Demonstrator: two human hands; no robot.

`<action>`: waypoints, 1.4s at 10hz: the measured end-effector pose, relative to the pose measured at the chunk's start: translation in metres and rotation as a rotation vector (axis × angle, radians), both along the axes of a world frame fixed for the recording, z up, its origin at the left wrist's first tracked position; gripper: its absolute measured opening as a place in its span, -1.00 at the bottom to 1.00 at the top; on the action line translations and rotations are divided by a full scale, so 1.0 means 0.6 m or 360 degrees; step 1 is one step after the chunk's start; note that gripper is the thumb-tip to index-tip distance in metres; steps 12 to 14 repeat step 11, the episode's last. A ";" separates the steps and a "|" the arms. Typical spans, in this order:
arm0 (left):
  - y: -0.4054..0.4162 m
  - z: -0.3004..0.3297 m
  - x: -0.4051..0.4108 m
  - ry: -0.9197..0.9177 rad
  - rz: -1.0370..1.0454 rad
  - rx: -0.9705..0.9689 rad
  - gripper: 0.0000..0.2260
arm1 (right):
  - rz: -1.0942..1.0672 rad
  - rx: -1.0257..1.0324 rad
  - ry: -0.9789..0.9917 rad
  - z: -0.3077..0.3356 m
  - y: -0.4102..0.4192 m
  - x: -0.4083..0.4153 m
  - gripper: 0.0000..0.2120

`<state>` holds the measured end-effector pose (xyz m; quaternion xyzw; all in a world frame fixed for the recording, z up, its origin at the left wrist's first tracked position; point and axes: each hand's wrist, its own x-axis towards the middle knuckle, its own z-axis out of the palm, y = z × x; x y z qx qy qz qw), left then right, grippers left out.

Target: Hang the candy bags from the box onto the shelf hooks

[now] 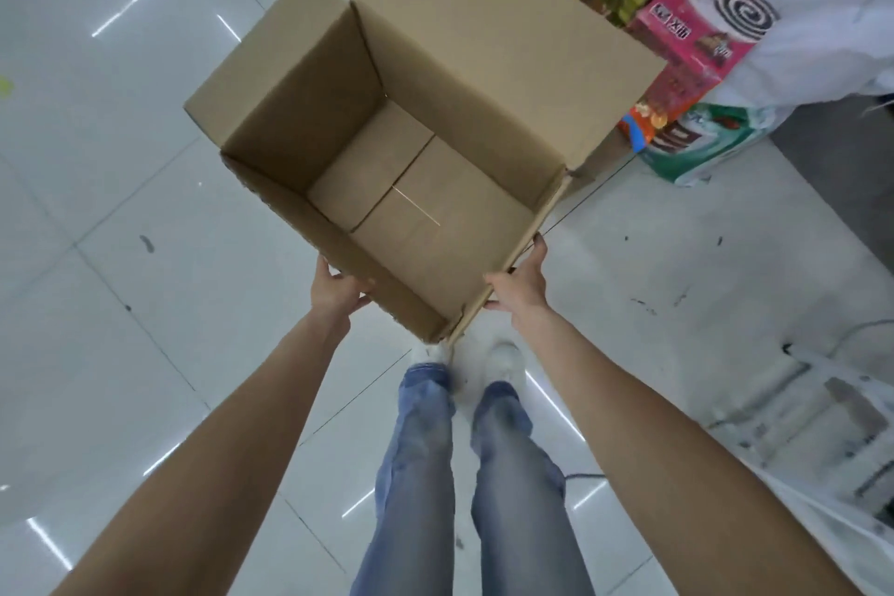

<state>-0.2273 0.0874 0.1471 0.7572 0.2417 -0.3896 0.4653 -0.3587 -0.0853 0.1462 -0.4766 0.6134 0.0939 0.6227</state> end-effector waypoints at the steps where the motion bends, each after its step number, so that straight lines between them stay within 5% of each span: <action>1: -0.004 -0.083 0.031 -0.0087 -0.0106 0.0011 -0.37 | -0.0092 0.0014 0.0032 -0.078 -0.001 0.028 -0.20; 2: -0.031 -0.170 0.042 -0.0221 -0.0160 0.0167 -0.37 | -0.0204 -0.0003 0.0042 -0.162 -0.015 0.045 -0.20; 4: -0.108 -0.299 0.047 0.0078 0.0007 -0.0013 -0.50 | -0.0356 -0.0070 0.0071 -0.303 -0.052 0.051 -0.20; 6: -0.119 -0.363 0.051 0.0157 -0.0214 0.0069 -0.53 | -0.0124 -0.0187 0.0239 -0.386 -0.068 0.042 -0.23; 7: -0.114 -0.379 0.060 0.0301 -0.0283 0.0006 -0.72 | -0.0177 -0.0041 0.0202 -0.407 -0.086 0.020 -0.26; 8: -0.100 -0.390 0.071 0.0443 -0.0232 -0.0099 -0.68 | -0.0173 -0.0006 0.0115 -0.414 -0.097 -0.003 -0.27; 9: -0.105 -0.366 0.073 0.0504 -0.0235 -0.0146 -0.43 | 0.0004 -0.0171 0.0163 -0.382 -0.088 -0.023 -0.47; 10: -0.123 -0.313 0.069 0.0400 -0.0276 -0.0090 -0.53 | -0.0060 -0.0451 0.0048 -0.306 -0.069 -0.034 -0.79; 11: -0.138 -0.231 0.058 0.0207 -0.0336 -0.0009 -0.54 | -0.0071 -0.0792 -0.0102 -0.198 -0.046 -0.039 -0.87; 14: -0.138 -0.231 0.058 0.0207 -0.0336 -0.0009 -0.54 | -0.0071 -0.0792 -0.0102 -0.198 -0.046 -0.039 -0.87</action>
